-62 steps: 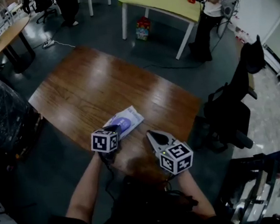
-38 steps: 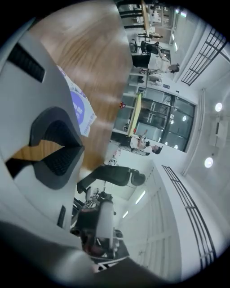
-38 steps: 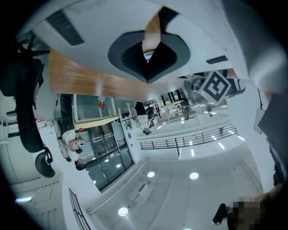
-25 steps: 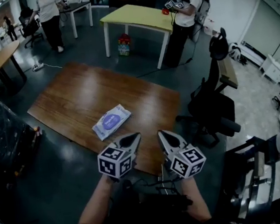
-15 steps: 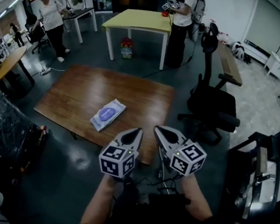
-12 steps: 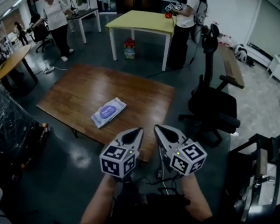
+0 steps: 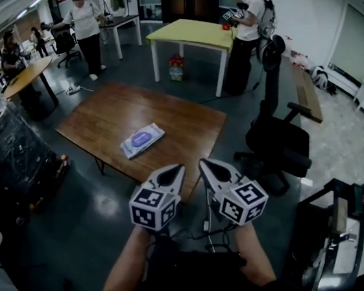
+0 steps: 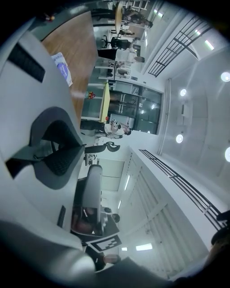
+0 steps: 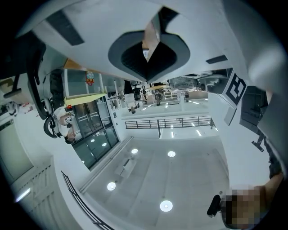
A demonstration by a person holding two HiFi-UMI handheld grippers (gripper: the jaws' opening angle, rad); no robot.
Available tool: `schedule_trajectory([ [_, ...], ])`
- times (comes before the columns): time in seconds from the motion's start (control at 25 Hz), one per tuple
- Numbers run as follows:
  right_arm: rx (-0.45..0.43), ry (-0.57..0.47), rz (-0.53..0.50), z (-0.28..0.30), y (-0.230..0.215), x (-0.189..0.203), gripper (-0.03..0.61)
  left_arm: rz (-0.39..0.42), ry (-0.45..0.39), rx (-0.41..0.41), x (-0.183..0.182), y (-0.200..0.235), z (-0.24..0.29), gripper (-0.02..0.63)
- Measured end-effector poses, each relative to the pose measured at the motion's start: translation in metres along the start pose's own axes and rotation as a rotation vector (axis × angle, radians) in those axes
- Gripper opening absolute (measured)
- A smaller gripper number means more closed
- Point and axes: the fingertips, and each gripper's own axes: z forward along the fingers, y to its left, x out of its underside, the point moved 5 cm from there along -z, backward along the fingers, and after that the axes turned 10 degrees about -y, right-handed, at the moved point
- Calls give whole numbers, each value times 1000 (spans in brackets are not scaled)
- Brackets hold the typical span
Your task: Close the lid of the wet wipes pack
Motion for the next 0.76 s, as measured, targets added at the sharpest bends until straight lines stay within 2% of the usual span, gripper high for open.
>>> schedule_trajectory([
  [0.76, -15, 15, 7, -19, 2, 3, 8, 25, 4, -27, 2, -18, -5, 6],
])
